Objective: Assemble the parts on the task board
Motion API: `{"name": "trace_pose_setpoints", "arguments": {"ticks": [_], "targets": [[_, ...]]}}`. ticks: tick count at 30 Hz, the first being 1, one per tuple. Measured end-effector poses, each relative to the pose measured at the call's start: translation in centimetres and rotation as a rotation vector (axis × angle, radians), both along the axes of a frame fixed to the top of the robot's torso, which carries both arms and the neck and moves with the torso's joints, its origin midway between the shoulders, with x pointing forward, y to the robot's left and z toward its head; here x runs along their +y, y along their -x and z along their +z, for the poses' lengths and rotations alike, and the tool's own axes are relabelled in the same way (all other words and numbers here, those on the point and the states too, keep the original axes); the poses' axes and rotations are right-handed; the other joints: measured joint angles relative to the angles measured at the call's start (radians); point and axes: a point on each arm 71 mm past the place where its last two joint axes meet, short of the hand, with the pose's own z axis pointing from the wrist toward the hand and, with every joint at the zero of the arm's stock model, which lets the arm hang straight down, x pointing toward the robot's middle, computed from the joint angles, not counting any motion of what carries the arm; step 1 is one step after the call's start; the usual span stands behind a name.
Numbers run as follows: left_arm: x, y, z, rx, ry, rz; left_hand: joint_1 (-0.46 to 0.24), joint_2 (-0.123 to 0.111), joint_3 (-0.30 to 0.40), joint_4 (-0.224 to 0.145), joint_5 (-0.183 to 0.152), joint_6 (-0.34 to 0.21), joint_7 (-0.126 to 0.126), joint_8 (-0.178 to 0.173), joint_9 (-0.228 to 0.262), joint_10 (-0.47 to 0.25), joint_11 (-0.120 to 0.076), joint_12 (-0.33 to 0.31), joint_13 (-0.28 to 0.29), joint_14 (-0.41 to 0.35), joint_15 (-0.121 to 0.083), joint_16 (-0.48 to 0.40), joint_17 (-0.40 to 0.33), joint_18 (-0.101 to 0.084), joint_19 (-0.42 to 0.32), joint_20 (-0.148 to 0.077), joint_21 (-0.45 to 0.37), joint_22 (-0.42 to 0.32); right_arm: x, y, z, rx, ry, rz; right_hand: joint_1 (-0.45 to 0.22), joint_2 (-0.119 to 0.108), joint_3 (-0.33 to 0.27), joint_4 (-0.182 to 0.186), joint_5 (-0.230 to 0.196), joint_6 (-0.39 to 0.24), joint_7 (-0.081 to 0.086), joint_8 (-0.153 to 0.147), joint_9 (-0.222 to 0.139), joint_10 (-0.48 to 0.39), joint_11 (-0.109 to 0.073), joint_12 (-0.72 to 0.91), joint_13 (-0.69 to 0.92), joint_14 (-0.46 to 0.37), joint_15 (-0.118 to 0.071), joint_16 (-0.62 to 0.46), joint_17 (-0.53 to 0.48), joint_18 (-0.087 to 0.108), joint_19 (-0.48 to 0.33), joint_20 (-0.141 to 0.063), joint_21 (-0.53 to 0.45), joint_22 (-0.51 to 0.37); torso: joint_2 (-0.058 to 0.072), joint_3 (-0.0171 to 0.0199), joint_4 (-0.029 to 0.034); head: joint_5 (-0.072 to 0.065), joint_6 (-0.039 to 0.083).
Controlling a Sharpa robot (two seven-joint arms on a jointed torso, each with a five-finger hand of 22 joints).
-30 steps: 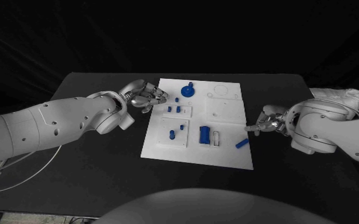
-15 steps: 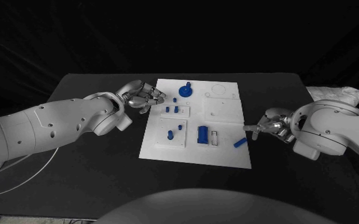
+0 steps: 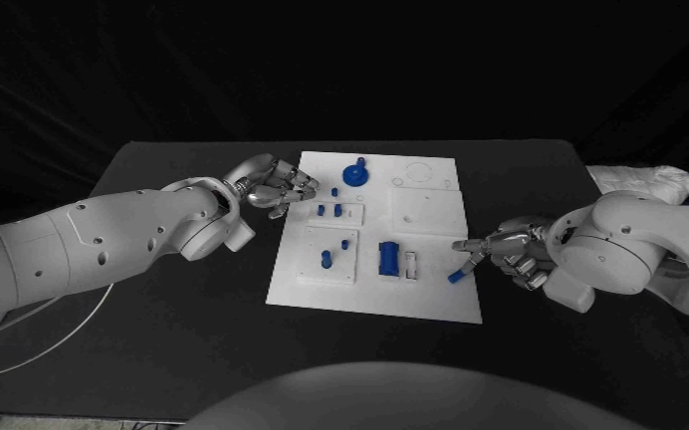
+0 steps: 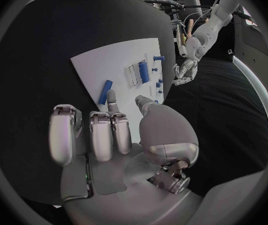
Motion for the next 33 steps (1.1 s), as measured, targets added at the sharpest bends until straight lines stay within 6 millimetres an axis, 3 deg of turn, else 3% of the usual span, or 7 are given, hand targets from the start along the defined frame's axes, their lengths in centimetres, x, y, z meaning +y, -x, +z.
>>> {"name": "trace_pose_setpoints", "arguments": {"ticks": [12, 15, 18, 24, 33], "targets": [[0.0, 0.0, 0.0, 0.005, -0.002, 0.001, 0.000, 0.000, 0.000, 0.000, 0.000, 0.000, 0.000, 0.000, 0.000, 0.000, 0.000, 0.000, 0.000, 0.000, 0.000, 0.000, 0.000, 0.000, 0.000, 0.000, 0.000, 0.000, 0.1, 0.0, -0.5, 0.040, -0.028, -0.056, 0.007, 0.008, 0.014, -0.014, 0.024, 0.012, -0.004, 0.000, -0.035, 0.000, 0.000, 0.000, 0.000, 0.000, 0.000, -0.019, 0.000, 0.000, 0.000, 0.000, -0.014, 0.000, 0.001, 0.0007, -0.0007, 0.002, 0.000], [0.0, 0.0, 0.0, 0.005, -0.002, 0.001, 0.000, 0.000, 0.000, 0.000, 0.000, 0.000, 0.000, 0.000, 0.000, 0.000, 0.000, 0.000, 0.000, 0.000, 0.000, 0.000, -0.001, 0.000, 0.000, 0.000, 0.000, 0.000, 0.0, 0.3, -0.7, 0.049, -0.032, -0.061, 0.006, 0.020, 0.014, -0.014, 0.024, 0.012, -0.004, 0.000, -0.043, 0.000, 0.000, 0.000, 0.000, 0.000, 0.000, -0.028, 0.000, 0.000, 0.000, 0.000, -0.023, 0.000, 0.001, 0.0006, -0.0001, 0.003, 0.000], [0.0, 0.1, 0.0, 0.006, -0.002, 0.001, 0.000, 0.000, 0.000, 0.000, 0.000, 0.000, 0.000, 0.000, 0.000, 0.000, 0.000, 0.000, 0.000, 0.000, 0.000, 0.000, -0.001, 0.000, 0.000, 0.000, 0.000, 0.000, -0.2, 0.8, -0.7, 0.058, -0.037, -0.066, 0.002, 0.024, 0.014, -0.014, 0.024, 0.015, -0.008, 0.000, -0.052, 0.000, 0.000, 0.000, 0.000, 0.000, 0.000, -0.032, 0.000, 0.016, 0.000, 0.000, -0.029, 0.000, 0.001, 0.0007, 0.0000, 0.004, 0.000], [0.1, 0.1, 0.0, 0.007, -0.003, 0.002, 0.000, 0.000, 0.000, 0.000, 0.000, 0.000, 0.000, 0.000, 0.000, 0.000, 0.000, 0.000, 0.000, 0.000, 0.000, 0.000, -0.001, 0.000, 0.000, 0.000, 0.000, 0.000, -0.8, 2.0, -0.7, 0.078, -0.048, -0.076, -0.002, 0.028, 0.014, -0.014, 0.024, 0.024, -0.009, 0.000, -0.059, 0.000, 0.000, 0.000, 0.000, 0.000, 0.000, -0.032, 0.000, 0.016, 0.000, 0.000, -0.029, 0.000, 0.000, 0.0009, -0.0007, 0.007, 0.000], [-0.1, 0.1, 0.0, 0.007, -0.002, 0.000, 0.000, 0.000, 0.000, 0.000, 0.000, 0.000, 0.000, 0.000, 0.000, 0.000, 0.000, 0.000, 0.000, 0.000, 0.000, 0.000, -0.001, 0.000, 0.000, 0.000, 0.000, 0.000, -1.2, 2.6, -1.4, 0.100, -0.049, -0.091, -0.005, 0.031, 0.018, -0.018, 0.024, 0.024, -0.009, 0.000, -0.083, 0.000, 0.000, 0.000, 0.000, 0.000, 0.000, -0.056, 0.000, 0.016, -0.004, 0.004, -0.079, 0.000, 0.000, 0.0005, -0.0012, 0.000, 0.000]]}}
